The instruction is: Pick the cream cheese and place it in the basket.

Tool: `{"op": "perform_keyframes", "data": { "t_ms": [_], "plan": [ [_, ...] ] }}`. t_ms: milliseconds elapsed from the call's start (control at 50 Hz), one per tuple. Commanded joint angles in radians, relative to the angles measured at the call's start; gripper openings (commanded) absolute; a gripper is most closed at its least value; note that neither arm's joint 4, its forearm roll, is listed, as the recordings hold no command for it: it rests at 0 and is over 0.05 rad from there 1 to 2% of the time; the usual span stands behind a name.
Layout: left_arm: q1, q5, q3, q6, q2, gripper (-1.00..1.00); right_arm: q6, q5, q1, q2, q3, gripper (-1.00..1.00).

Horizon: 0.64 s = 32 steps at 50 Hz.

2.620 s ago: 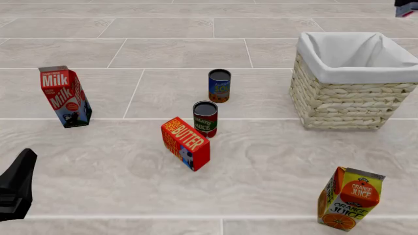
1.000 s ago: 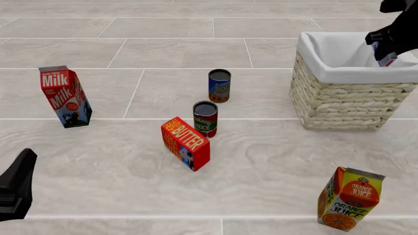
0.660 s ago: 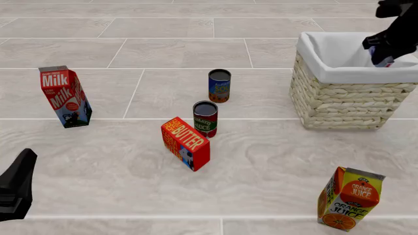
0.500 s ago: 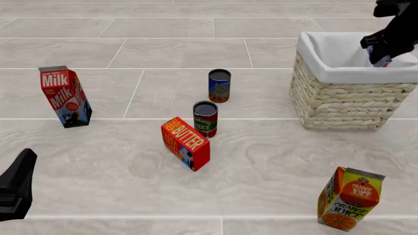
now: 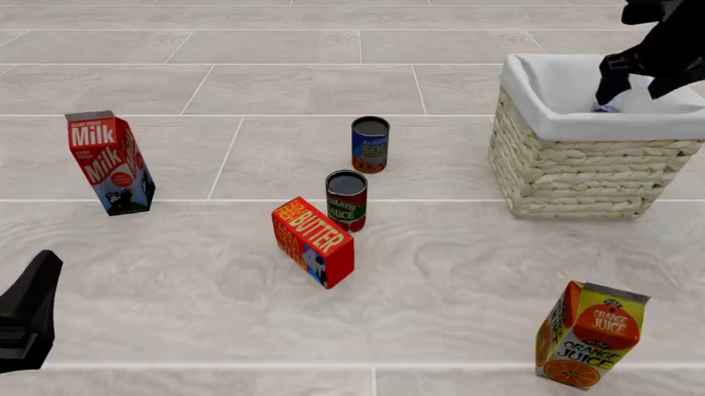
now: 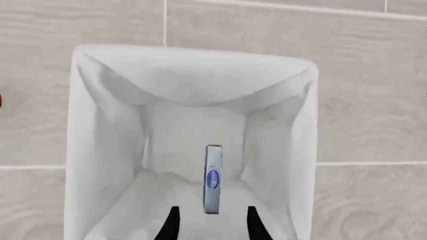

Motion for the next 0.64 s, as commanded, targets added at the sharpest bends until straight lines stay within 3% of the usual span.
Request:
{"op": "perform_keyframes", "data": {
  "t_ms": [20,380,420,560,580,600,640],
  "plan": [
    [0.000,0.000,0.000,0.000,0.000,1.00,0.016,0.000,0.011,-0.008,-0.008,1.00],
    [0.000,0.000,0.000,0.000,0.000,1.00,0.026,0.000,0.041,-0.069,-0.008,1.00],
    [0.000,0.000,0.000,0.000,0.000,1.00,0.060,0.000,0.064,-0.093,-0.011,1.00],
    [0.000,0.000,0.000,0.000,0.000,1.00,0.066,-0.002,0.089,-0.183,-0.015,1.00],
    [0.000,0.000,0.000,0.000,0.000,1.00,0.074,-0.010,0.093,-0.208,0.005,1.00],
    [0.000,0.000,0.000,0.000,0.000,1.00,0.105,-0.059,0.137,-0.298,0.117,1.00],
    [0.000,0.000,0.000,0.000,0.000,1.00,0.114,-0.078,0.140,-0.325,0.151,1.00]
  ]
}}
